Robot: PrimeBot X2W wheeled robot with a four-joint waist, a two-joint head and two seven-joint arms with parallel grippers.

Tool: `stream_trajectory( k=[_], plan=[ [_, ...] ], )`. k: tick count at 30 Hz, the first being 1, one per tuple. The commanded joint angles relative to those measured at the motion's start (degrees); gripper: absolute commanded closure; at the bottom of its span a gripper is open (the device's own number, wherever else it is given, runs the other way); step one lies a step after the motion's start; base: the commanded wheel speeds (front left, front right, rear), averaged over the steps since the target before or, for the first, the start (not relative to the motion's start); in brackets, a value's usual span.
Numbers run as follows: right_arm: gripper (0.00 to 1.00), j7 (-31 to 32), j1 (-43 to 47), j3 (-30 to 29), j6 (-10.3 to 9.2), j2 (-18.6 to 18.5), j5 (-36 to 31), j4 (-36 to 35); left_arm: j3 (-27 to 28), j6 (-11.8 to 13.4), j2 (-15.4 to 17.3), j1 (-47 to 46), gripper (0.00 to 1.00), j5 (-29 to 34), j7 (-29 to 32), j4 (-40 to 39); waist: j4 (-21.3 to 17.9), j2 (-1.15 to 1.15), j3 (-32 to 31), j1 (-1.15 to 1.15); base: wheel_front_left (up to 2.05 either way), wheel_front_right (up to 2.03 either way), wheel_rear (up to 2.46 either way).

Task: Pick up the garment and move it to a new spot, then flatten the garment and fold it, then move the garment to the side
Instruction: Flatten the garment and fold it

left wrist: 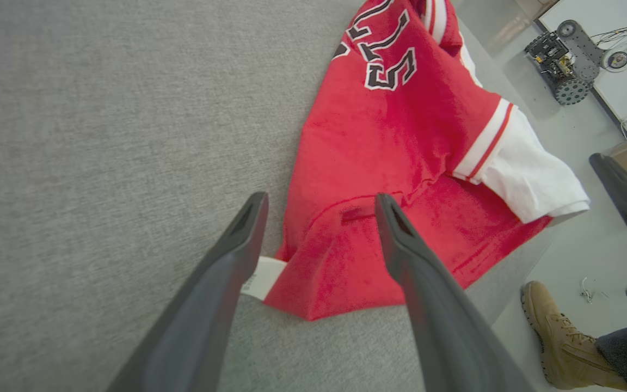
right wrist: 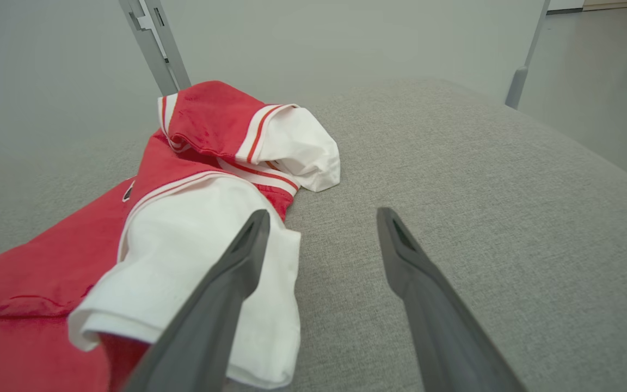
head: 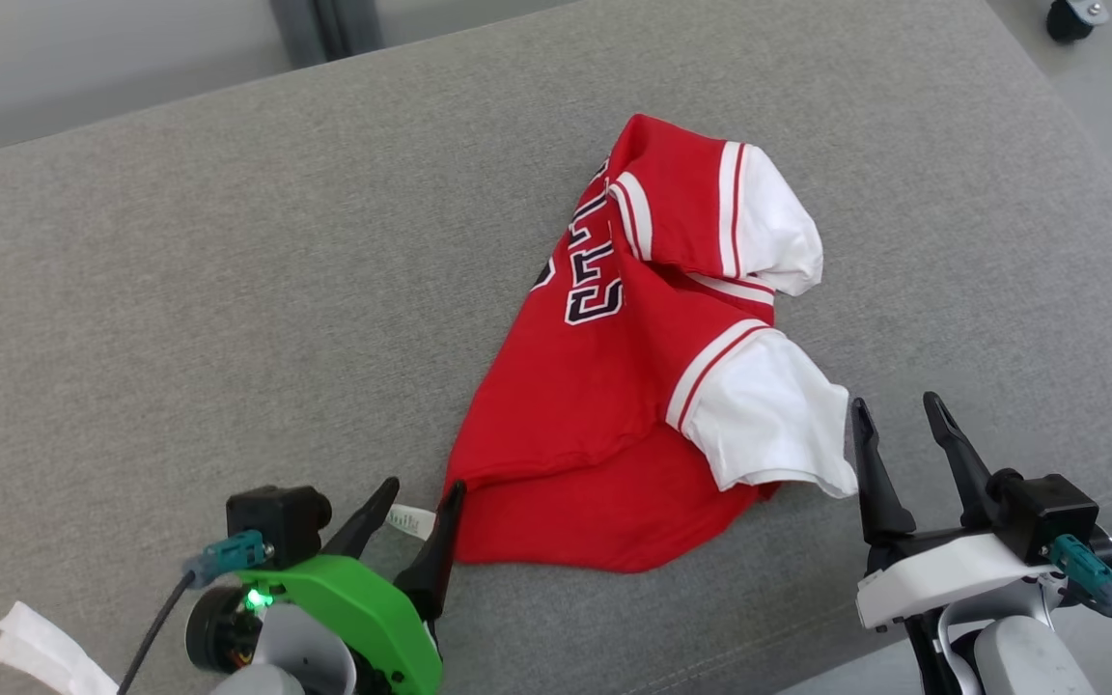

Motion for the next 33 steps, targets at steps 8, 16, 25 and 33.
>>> stream_trajectory(
  k=[8,16,25,33],
  plan=[
    [0.0,0.0,-0.7,0.5,-0.08,-0.1,-1.1,0.0,-0.6,-3.4,-3.2,1.7,0.0,-3.5,-0.3,7.0,2.7,0.0,0.2,0.0,0.0,0.0,0.0],
    [0.0,0.0,-1.2,0.8,-0.08,-0.1,-1.2,0.2,0.0,-11.1,-7.6,-1.9,0.52,-4.8,-3.7,19.3,1.5,0.0,0.7,0.0,0.0,0.0,0.0],
    [0.0,0.0,0.9,-0.5,-0.08,-0.1,-0.4,0.5,4.0,-11.1,-4.6,-7.0,1.0,-1.6,-9.7,20.3,0.8,0.0,-0.7,0.0,0.0,0.0,0.0],
    [0.0,0.0,2.5,-0.9,-0.08,-0.1,-0.3,0.9,0.6,-4.3,5.5,-20.2,1.0,15.3,-5.9,11.6,2.0,0.0,-2.7,0.0,0.0,0.0,0.0]
  ],
)
